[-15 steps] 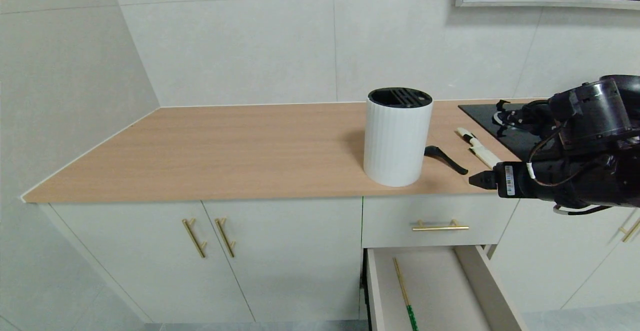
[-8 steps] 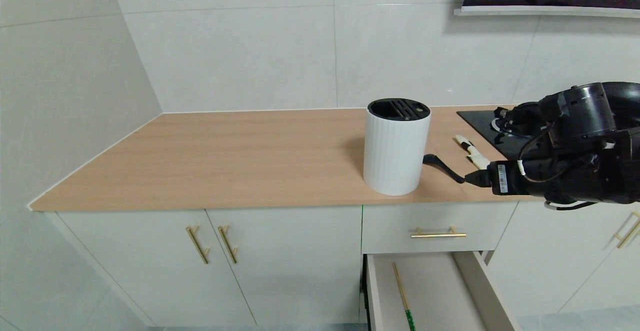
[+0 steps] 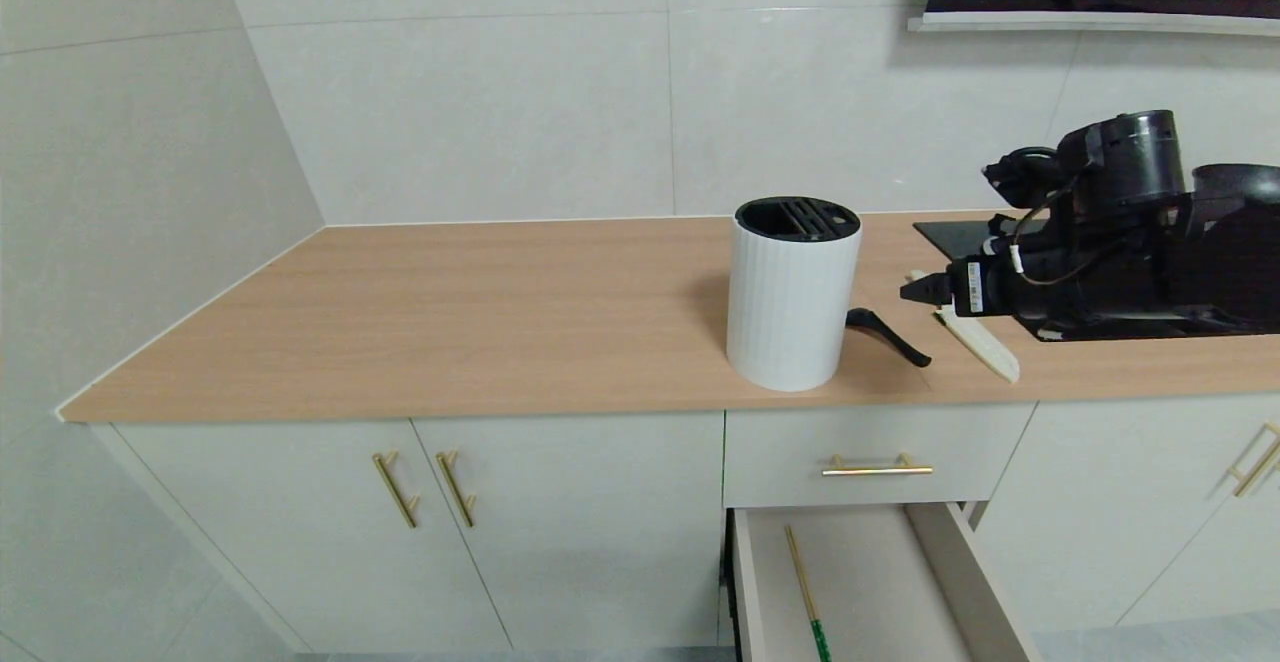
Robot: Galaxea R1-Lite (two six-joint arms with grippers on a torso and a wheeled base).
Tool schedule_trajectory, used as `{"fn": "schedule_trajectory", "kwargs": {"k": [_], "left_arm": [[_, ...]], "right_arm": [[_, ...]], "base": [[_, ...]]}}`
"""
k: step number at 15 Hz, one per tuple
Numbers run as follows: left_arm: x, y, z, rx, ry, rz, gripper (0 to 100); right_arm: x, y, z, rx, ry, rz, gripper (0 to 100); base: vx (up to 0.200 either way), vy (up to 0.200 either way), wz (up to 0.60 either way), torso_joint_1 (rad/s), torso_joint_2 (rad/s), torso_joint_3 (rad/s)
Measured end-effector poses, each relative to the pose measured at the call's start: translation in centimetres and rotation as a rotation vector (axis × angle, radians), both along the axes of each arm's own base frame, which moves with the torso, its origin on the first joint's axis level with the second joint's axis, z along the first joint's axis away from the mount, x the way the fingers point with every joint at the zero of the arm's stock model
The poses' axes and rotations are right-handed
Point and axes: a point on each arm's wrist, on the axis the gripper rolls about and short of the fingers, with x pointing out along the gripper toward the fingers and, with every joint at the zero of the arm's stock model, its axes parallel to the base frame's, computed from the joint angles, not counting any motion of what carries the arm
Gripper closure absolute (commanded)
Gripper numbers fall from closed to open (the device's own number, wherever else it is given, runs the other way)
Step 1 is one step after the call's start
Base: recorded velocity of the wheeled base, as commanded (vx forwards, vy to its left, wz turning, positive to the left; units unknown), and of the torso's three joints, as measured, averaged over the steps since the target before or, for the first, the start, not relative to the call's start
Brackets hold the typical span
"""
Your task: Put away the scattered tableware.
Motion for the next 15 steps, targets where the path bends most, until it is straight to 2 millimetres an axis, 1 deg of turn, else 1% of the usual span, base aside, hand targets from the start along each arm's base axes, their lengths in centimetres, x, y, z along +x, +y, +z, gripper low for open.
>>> {"fn": "schedule_trajectory", "kwargs": {"k": [3, 4, 6, 7, 8, 10, 12, 15], "left_arm": [[0.0, 0.0, 0.0, 0.0, 0.0, 0.0, 0], [0.0, 0.0, 0.0, 0.0, 0.0, 0.0, 0], [0.0, 0.0, 0.0, 0.0, 0.0, 0.0, 0], [0.0, 0.0, 0.0, 0.0, 0.0, 0.0, 0], [0.0, 0.0, 0.0, 0.0, 0.0, 0.0, 0], [0.0, 0.0, 0.0, 0.0, 0.0, 0.0, 0], [0.0, 0.0, 0.0, 0.0, 0.0, 0.0, 0], [0.0, 0.0, 0.0, 0.0, 0.0, 0.0, 0]], "right_arm": [[2.9, -1.3, -2.0, -0.017, 0.011, 0.056, 0], [4.0, -1.9, -3.0, -0.016, 0.007, 0.063, 0], [6.3, -2.7, -4.7, -0.011, -0.064, 0.065, 0], [7.2, -2.8, -5.7, -0.015, -0.087, 0.069, 0], [7.8, -2.9, -6.9, -0.019, -0.078, 0.069, 0], [8.9, -2.8, -8.8, -0.02, -0.081, 0.068, 0], [9.7, -2.8, -10.2, -0.022, -0.076, 0.066, 0], [10.4, -2.6, -11.6, -0.025, -0.056, 0.063, 0]], "base": [[0.0, 0.0, 0.0, 0.0, 0.0, 0.0], [0.0, 0.0, 0.0, 0.0, 0.0, 0.0], [0.0, 0.0, 0.0, 0.0, 0.0, 0.0], [0.0, 0.0, 0.0, 0.0, 0.0, 0.0], [0.0, 0.0, 0.0, 0.0, 0.0, 0.0], [0.0, 0.0, 0.0, 0.0, 0.0, 0.0], [0.0, 0.0, 0.0, 0.0, 0.0, 0.0], [0.0, 0.0, 0.0, 0.0, 0.0, 0.0]]}}
